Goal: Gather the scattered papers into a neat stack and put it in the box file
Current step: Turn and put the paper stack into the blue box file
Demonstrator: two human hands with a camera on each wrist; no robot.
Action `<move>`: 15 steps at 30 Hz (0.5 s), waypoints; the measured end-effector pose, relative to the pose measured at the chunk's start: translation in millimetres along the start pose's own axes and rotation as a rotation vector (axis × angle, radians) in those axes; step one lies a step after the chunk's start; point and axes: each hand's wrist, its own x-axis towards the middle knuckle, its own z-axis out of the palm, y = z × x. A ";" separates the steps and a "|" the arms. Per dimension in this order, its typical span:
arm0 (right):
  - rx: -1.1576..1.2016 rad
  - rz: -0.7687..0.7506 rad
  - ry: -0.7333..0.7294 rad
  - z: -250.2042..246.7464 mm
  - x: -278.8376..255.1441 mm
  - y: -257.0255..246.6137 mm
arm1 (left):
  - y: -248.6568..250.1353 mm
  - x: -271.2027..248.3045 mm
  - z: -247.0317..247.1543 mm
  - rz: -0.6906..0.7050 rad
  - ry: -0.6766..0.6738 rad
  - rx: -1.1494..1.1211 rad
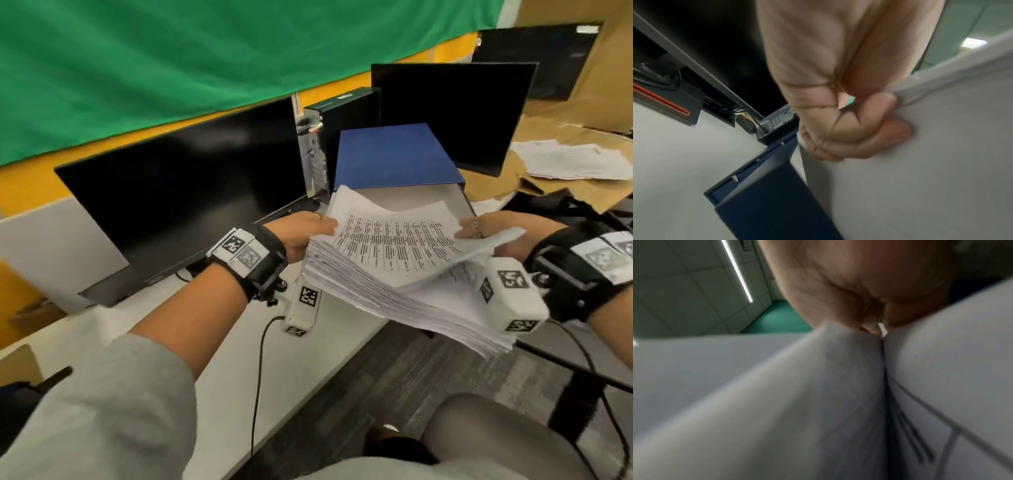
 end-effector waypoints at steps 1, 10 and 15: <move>0.001 0.039 -0.024 0.4 1.3 0.2 | 2.5 1.7 1.5 -0.017 -0.030 -0.043; -0.055 0.071 -0.292 -21.2 14.3 16.0 | 12.7 16.7 10.9 -0.088 -0.041 -0.036; -0.048 0.144 -0.214 -40.8 16.3 12.2 | 22.9 4.5 29.7 -0.035 -0.022 0.210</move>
